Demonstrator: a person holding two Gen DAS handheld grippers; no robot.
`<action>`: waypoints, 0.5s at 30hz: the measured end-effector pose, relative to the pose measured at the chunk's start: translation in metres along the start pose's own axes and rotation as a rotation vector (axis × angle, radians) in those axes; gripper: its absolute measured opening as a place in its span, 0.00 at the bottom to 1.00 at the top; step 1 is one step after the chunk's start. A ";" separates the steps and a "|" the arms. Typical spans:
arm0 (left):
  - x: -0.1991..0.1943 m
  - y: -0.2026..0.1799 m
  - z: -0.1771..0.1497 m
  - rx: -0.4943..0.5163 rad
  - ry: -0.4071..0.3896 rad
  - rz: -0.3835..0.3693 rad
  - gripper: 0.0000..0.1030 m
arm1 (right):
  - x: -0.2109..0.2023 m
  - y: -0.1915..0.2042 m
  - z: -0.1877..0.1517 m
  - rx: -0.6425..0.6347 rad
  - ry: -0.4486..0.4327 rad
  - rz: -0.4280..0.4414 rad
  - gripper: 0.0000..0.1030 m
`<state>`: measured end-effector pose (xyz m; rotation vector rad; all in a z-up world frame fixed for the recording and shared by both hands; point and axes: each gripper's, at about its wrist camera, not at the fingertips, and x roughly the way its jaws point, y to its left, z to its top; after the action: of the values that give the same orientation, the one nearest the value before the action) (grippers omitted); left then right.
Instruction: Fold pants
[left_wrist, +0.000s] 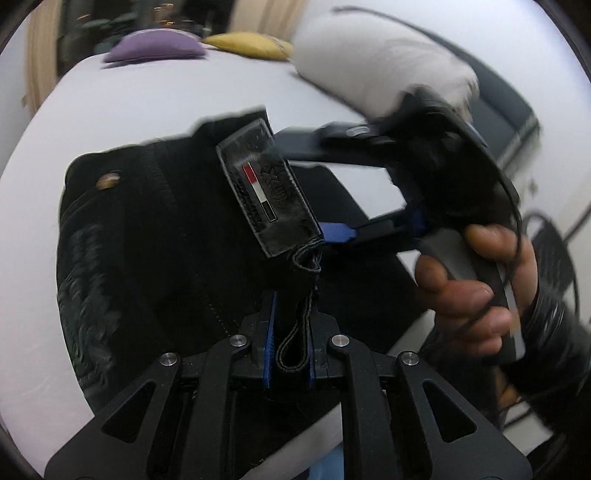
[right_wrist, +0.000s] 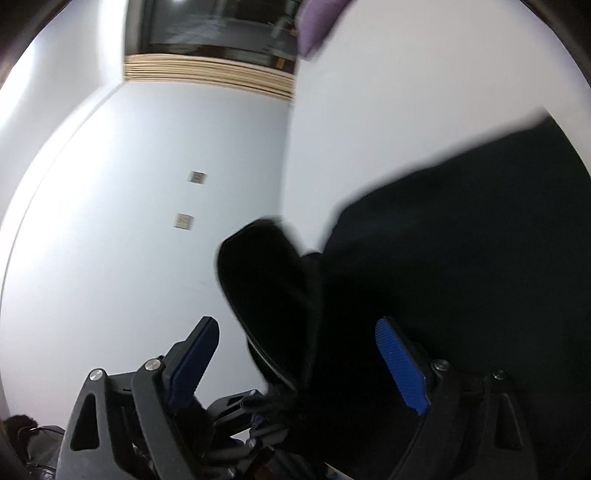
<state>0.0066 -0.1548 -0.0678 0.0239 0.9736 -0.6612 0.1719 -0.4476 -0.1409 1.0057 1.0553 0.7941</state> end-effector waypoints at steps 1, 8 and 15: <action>0.002 -0.009 -0.001 0.044 0.006 0.015 0.11 | 0.001 -0.011 -0.004 0.018 0.019 -0.028 0.84; 0.011 -0.046 0.000 0.129 0.013 0.060 0.11 | 0.015 -0.015 -0.016 -0.007 0.043 -0.018 0.48; 0.010 -0.058 0.005 0.183 0.007 0.059 0.11 | 0.005 -0.001 -0.022 -0.081 0.019 -0.152 0.17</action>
<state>-0.0167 -0.2078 -0.0574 0.2159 0.9136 -0.6941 0.1530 -0.4375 -0.1471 0.8400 1.0936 0.7175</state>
